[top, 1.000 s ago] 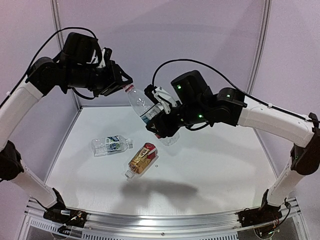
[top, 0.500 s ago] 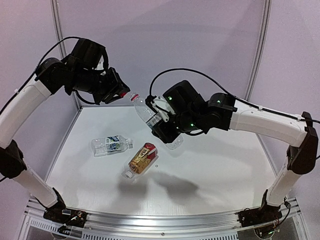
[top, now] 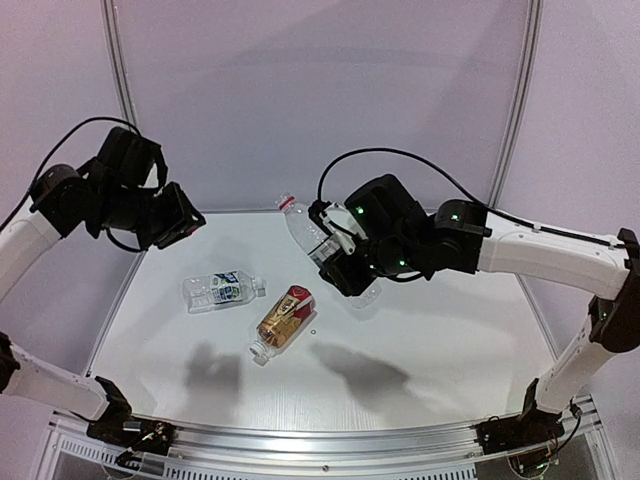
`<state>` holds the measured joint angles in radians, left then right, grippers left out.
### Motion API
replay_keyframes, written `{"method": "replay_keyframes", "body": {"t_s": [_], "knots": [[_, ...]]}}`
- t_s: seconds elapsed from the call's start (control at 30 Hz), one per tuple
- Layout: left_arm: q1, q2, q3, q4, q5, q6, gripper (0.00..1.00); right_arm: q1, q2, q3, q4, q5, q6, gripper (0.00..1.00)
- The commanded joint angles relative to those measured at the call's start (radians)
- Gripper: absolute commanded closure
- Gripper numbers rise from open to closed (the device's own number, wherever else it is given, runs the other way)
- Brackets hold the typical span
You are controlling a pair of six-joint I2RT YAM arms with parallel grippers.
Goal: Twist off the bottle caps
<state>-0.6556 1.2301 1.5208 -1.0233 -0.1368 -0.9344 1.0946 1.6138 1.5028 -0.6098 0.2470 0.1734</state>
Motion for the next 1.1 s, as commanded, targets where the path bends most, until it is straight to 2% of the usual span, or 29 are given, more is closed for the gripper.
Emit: {"method": "replay_keyframes", "body": {"t_s": [0.0, 0.2, 0.33, 0.5, 0.63, 0.83, 1.0, 1.07], "knots": [[-0.002, -0.089, -0.215, 0.023, -0.095, 0.122, 0.66, -0.001, -0.09, -0.064, 0.073, -0.02, 0.031, 0.47], [-0.004, -0.177, -0.515, 0.184, -0.118, 0.158, 0.64, -0.002, -0.198, -0.162, 0.165, -0.025, 0.052, 0.47], [-0.02, -0.154, -0.63, 0.272, -0.159, 0.147, 0.62, -0.001, -0.237, -0.197, 0.188, -0.03, 0.063, 0.47], [-0.069, -0.083, -0.75, 0.469, -0.219, 0.153, 0.58, -0.001, -0.274, -0.234, 0.198, -0.027, 0.079, 0.47], [-0.095, 0.0, -0.747, 0.543, -0.248, 0.15, 0.59, -0.002, -0.299, -0.254, 0.192, -0.019, 0.09, 0.47], [-0.134, 0.05, -0.652, 0.504, -0.269, 0.18, 0.57, -0.001, -0.328, -0.283, 0.184, -0.018, 0.102, 0.47], [-0.143, 0.015, -0.572, 0.425, -0.252, 0.243, 0.5, -0.002, -0.338, -0.3, 0.189, -0.031, 0.111, 0.47], [-0.149, -0.024, -0.539, 0.391, -0.238, 0.287, 0.42, -0.002, -0.341, -0.304, 0.203, -0.037, 0.112, 0.47]]}}
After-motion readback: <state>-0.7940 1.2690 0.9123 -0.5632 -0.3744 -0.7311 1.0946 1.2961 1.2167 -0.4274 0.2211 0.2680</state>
